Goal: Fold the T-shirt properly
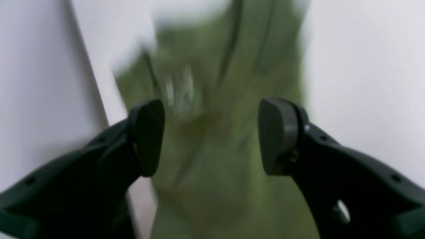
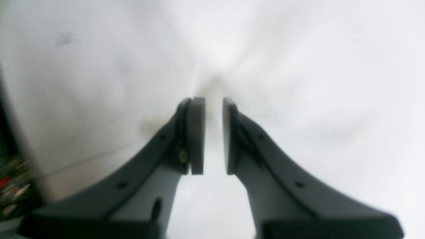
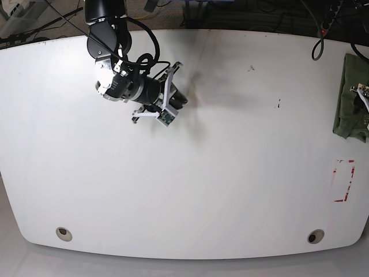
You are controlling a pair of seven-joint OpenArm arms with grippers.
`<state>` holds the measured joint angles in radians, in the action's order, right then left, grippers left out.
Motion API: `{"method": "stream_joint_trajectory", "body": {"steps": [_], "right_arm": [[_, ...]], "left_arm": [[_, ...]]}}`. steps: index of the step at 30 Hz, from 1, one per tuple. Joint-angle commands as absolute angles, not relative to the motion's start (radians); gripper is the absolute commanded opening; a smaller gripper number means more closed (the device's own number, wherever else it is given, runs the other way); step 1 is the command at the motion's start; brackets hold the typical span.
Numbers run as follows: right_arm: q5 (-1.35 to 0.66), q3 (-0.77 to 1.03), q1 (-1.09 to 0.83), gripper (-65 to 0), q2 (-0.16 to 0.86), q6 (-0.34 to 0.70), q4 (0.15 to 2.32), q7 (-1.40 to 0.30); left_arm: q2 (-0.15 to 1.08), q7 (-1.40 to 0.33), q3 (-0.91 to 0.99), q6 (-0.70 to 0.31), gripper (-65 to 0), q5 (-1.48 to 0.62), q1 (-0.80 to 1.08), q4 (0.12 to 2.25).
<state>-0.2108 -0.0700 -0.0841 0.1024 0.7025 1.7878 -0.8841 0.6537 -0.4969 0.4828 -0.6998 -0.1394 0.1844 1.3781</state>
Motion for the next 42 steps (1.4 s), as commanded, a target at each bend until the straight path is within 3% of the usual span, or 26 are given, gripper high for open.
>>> {"method": "stream_joint_trajectory", "body": {"steps": [1, 3, 8, 12, 17, 20, 31, 42], "right_arm": [[-0.113, -0.036, -0.071, -57.1, 0.107, 0.698, 1.81, -0.794], [-0.024, -0.016, -0.071, -57.1, 0.105, 0.698, 1.802, -0.711], [0.139, 0.108, -0.07, -57.1, 0.107, 0.647, 1.669, -0.38], [0.151, 0.193, -0.067, -57.1, 0.12, 0.599, 1.557, -0.156], [0.143, 0.228, -0.09, -57.1, 0.17, 0.576, 1.471, -0.016], [0.14, 0.289, -0.139, -57.1, 0.173, 0.561, 1.461, 0.027], [-0.12, 0.323, -0.484, -56.4, 0.231, 0.561, 1.56, 0.038], [-0.295, 0.417, -0.796, -56.6, 0.197, 0.567, 1.613, 0.045]], "left_arm": [[0.625, -0.486, 0.479, -0.698, -24.0, -0.136, 0.18, 1.419], [0.588, -0.453, 0.46, -0.685, -24.0, -0.13, 0.168, 1.454], [0.47, -0.271, 0.363, -0.529, -24.0, -0.131, 0.139, 1.497], [0.371, -0.193, 0.309, -0.427, -24.0, -0.13, 0.137, 1.5], [0.285, -0.065, 0.206, -0.32, -24.2, -0.101, 0.147, 1.503], [0.225, 0.002, 0.166, -0.268, -24.2, -0.056, 0.188, 1.503], [0.065, 0.007, 0.168, -0.259, -24.2, 0.016, 0.519, 1.758], [0.045, -0.051, 0.17, -0.26, -24.2, 0.024, 0.895, 1.94]]}}
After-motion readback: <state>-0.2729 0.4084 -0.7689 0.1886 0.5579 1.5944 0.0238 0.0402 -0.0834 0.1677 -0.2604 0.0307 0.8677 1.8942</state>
